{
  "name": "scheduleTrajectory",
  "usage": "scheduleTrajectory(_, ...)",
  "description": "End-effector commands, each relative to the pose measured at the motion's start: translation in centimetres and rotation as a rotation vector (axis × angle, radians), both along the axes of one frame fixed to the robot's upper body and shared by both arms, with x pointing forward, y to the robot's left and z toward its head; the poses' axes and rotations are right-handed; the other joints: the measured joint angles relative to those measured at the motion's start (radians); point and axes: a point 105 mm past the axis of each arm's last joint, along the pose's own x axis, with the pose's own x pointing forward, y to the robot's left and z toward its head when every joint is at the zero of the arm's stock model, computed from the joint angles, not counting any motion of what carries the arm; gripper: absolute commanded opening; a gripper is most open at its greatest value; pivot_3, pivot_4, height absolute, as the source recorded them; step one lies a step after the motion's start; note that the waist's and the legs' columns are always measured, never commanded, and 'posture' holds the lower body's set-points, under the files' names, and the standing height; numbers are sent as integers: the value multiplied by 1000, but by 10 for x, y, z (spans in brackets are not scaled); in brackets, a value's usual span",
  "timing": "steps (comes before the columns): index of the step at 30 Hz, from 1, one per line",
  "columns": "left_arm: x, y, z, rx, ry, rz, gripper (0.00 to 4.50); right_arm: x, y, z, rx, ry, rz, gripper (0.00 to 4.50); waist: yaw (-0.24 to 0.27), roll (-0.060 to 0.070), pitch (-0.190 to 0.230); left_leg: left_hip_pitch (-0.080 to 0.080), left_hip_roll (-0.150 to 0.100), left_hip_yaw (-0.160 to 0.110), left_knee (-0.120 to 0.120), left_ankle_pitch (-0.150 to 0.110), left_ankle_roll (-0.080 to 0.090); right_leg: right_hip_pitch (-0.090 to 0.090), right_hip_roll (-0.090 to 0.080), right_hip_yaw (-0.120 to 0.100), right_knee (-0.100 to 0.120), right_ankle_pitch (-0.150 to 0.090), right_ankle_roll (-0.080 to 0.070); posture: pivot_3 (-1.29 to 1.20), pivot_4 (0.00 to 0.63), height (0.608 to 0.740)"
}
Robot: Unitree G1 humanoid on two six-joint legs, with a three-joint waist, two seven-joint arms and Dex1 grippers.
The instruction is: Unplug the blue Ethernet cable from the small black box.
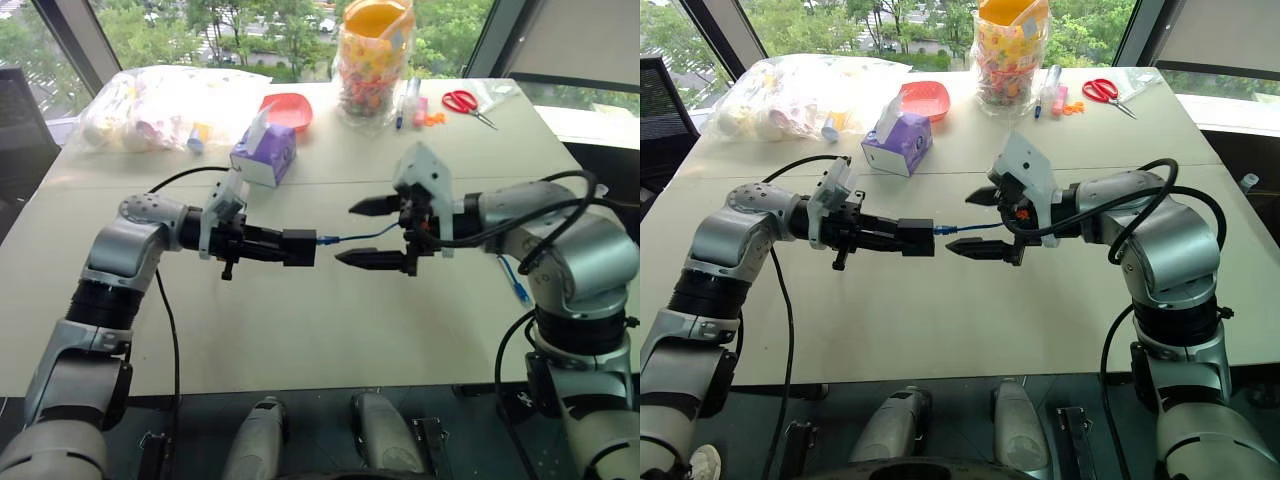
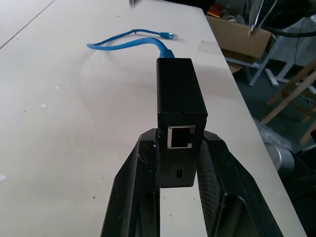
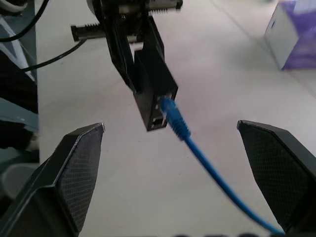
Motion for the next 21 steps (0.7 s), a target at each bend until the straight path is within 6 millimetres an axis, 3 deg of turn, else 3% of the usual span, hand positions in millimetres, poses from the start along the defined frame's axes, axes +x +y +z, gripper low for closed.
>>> scheduleTrajectory(1,-1,-6,15,-20,-61,-33,446,-1,9,9,81,92,7,4489,-2,0,0,0,0,0,0,0,0,0,0,0,0,0,0,0,150,740)
scheduleTrajectory(9,-1,-7,15,-19,-71,-35,446,0,22,17,130,125,24,4489,-2,0,0,0,0,0,0,0,0,-1,0,0,0,0,0,0,150,740)
scheduleTrajectory(13,-1,-6,15,-17,-72,-31,446,-1,26,14,117,132,34,3211,-2,0,0,0,0,0,0,0,0,-1,0,0,0,0,0,0,150,740)
scheduleTrajectory(21,-2,-6,15,-20,-72,-26,446,0,28,7,76,129,40,3211,-3,0,0,0,0,0,0,0,0,-1,0,0,0,0,0,0,150,740)
